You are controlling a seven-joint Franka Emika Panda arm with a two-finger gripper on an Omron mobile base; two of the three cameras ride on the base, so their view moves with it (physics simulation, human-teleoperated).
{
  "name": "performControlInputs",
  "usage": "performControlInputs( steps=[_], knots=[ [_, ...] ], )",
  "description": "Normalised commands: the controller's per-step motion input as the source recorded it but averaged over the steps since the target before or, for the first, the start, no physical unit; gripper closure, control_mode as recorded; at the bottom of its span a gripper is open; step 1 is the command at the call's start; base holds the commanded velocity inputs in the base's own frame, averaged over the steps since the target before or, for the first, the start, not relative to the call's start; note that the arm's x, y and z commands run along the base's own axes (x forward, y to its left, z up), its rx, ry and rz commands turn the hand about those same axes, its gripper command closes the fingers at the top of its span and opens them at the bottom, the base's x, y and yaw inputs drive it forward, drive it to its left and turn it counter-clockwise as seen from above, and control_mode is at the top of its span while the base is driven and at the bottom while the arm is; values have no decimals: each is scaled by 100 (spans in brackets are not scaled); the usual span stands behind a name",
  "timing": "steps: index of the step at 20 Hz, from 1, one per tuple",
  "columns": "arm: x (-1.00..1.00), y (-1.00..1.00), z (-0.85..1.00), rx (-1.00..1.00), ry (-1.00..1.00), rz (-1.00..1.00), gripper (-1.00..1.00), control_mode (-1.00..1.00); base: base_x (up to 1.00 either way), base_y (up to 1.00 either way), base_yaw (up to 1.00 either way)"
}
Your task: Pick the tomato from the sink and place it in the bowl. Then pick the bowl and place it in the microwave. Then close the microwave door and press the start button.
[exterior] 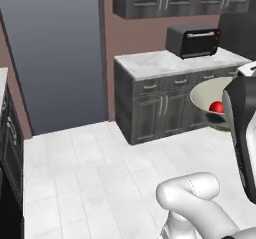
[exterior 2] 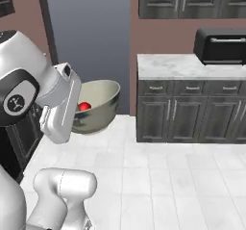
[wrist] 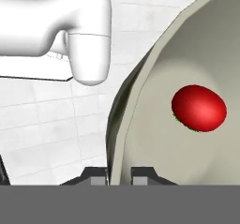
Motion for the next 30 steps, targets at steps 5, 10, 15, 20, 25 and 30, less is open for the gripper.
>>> performControlInputs(
  steps=[5,10,15,20,25,30],
  knots=[
    [0,0,0,0,0,0,100,100,0,-2,-86],
    [0,0,0,0,0,0,100,100,0,0,-92],
    [0,0,0,0,0,0,100,100,0,0,-91],
    [0,0,0,0,0,0,100,100,0,-2,-85],
    [0,0,0,0,0,0,100,100,9,2,-70],
    [0,0,0,0,0,0,100,100,85,23,-25]
  ],
)
